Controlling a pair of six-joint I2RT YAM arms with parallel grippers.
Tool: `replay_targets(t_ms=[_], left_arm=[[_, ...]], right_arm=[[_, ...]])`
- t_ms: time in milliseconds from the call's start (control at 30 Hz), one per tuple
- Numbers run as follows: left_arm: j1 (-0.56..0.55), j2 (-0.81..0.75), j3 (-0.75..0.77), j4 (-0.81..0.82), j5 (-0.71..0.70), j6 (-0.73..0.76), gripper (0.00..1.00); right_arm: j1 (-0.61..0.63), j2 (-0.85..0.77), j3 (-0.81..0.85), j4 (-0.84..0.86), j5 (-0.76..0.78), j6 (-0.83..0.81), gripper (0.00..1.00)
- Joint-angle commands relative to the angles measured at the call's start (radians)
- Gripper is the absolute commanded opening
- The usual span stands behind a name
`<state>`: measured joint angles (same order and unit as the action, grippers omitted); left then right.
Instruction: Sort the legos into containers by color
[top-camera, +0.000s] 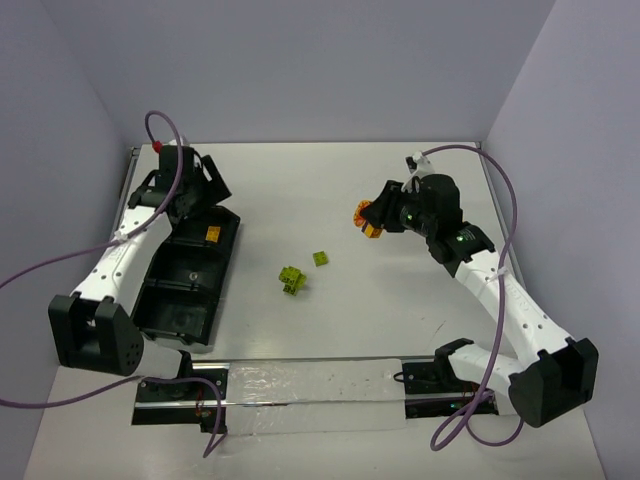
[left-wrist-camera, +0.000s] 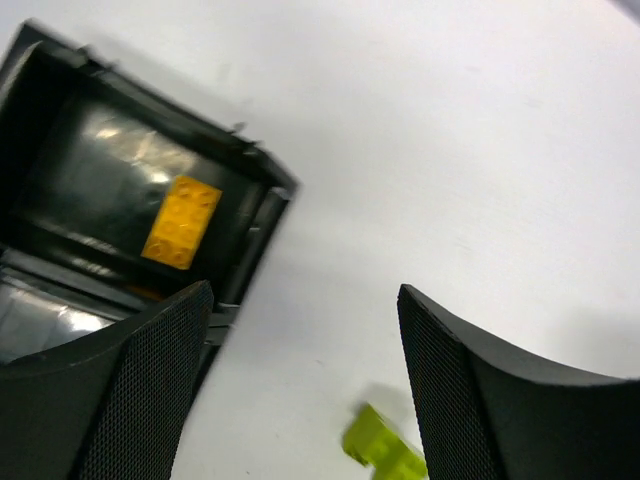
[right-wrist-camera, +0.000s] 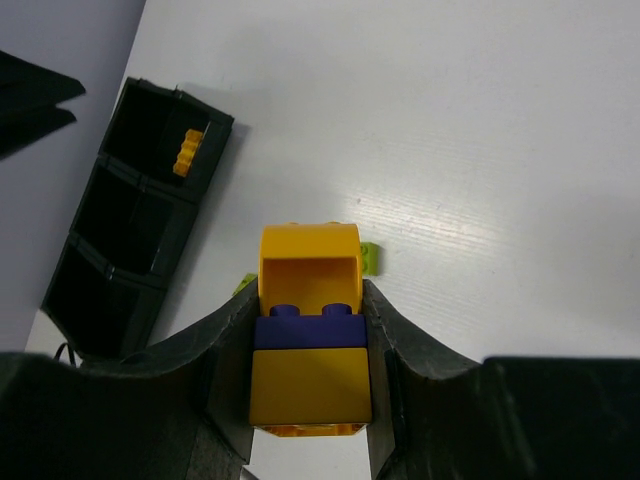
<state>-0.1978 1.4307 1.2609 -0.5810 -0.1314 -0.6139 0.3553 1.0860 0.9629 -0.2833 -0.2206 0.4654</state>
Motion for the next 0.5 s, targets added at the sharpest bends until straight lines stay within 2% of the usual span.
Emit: replay_targets(t_ms=[0,200,333,467], left_arm=[[-0.007,-0.072,0.038,0.066,0.307,0.085,0.82],[-0.032,-0.116,-0.020,0.221,0.711,0.109,0.89],[-0.069,-0.119,-0.051,0.286,0.896,0.110,0.99],[-0.114,-0.109,-0.074,0.334,1.026,0.099,0.99]], right_arm=[[0.002,0.028,0.050,0.056,-0.107,-0.026,0.00],[0.011,0.052,0.063,0.107,-0.237,-0.016,0.00],[0.013,0.067,0.061,0.161,-0.381,-0.004,0.00],[0.016,0.072,0.053,0.232,-0.523,0.027,0.00]])
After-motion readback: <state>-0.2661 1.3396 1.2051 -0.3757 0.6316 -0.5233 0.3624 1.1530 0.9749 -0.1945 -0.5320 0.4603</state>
